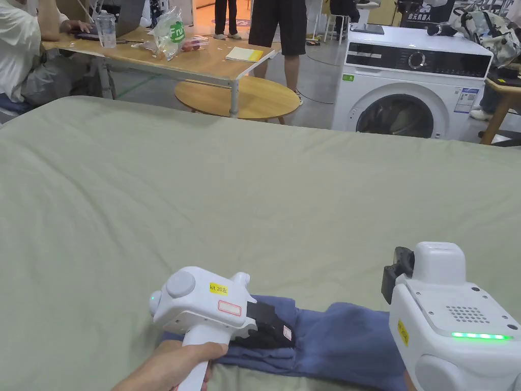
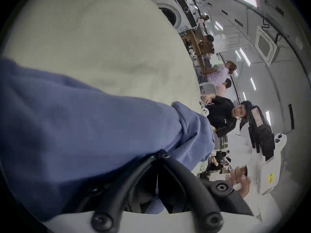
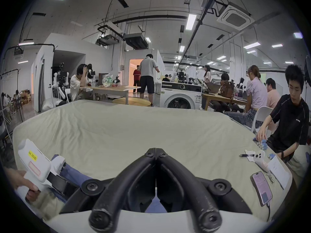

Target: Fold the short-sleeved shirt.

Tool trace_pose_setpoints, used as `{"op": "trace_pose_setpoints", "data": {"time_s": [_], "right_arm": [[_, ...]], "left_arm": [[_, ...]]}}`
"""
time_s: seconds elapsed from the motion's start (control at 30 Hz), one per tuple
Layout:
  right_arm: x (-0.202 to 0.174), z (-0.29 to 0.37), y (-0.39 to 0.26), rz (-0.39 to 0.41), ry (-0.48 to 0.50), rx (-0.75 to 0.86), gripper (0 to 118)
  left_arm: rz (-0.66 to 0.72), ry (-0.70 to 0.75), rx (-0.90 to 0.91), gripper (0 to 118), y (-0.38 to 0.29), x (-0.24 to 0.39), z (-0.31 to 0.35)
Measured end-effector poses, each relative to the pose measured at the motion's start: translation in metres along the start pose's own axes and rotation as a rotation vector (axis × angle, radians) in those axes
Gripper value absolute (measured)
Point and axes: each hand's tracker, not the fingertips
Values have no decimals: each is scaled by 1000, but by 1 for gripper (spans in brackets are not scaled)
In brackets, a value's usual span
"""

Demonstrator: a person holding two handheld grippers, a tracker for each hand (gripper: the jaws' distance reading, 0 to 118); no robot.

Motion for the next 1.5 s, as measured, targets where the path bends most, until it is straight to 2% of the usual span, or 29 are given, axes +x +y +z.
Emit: {"op": "trace_pose_setpoints", "data": {"time_s": [0.07, 0.17, 0.23, 0.27, 0.3, 0.33, 0.37, 0.4, 0.57, 0.7, 0.8, 0.87, 0.93, 1.03, 1.2, 1.3, 1.37, 1.5], "right_arm": [[0, 1, 1, 6, 2, 11, 0], [-1, 2, 5, 7, -1, 35, 0], [0, 3, 9, -4, 2, 53, 0], [0, 2, 11, -9, 2, 61, 0], [-1, 2, 12, -14, -2, 73, 0], [-1, 2, 13, -16, -2, 79, 0], [-2, 1, 14, -17, -1, 79, 0], [-3, 0, 15, -21, 2, 75, 0], [-6, -2, 12, -32, 5, 60, 0], [-7, -1, 7, -49, 14, 47, 0], [-8, 1, 6, -38, 8, 41, 0], [-7, 4, 6, -40, 7, 41, 0], [-7, 4, 7, -42, 5, 42, 0], [-6, 4, 8, -42, 6, 45, 0], [-5, 3, 9, -31, 5, 41, 0], [-4, 3, 10, -40, 8, 43, 0], [-5, 3, 11, -38, 10, 46, 0], [-6, 0, 11, -35, 18, 46, 0]], "left_arm": [[-56, 26, 26, 0, 2, 15, 23], [-117, -20, 84, 0, 5, 26, 75], [-132, 25, 152, 3, 5, 24, 109], [-132, 50, 177, 15, 3, 20, 129], [-122, 78, 203, 34, 2, 18, 147], [-120, 108, 231, 64, 1, 12, 160], [-110, 131, 253, 78, 0, 4, 171], [-93, 167, 262, 81, -2, -4, 179], [73, 83, 237, 81, -6, -56, 179], [100, 40, 116, 81, -15, -89, 139], [99, -136, 218, 78, -17, -95, 134], [178, -143, 210, 48, -17, -100, 126], [134, -46, 194, 15, -18, -105, 123], [156, -131, 248, 6, -14, -120, 121], [122, -124, 249, 4, -16, -106, 143], [40, -70, 280, 4, -24, -69, 161], [44, -79, 293, 4, -23, -59, 179], [-6, 18, 370, 4, -26, -46, 228]]}}
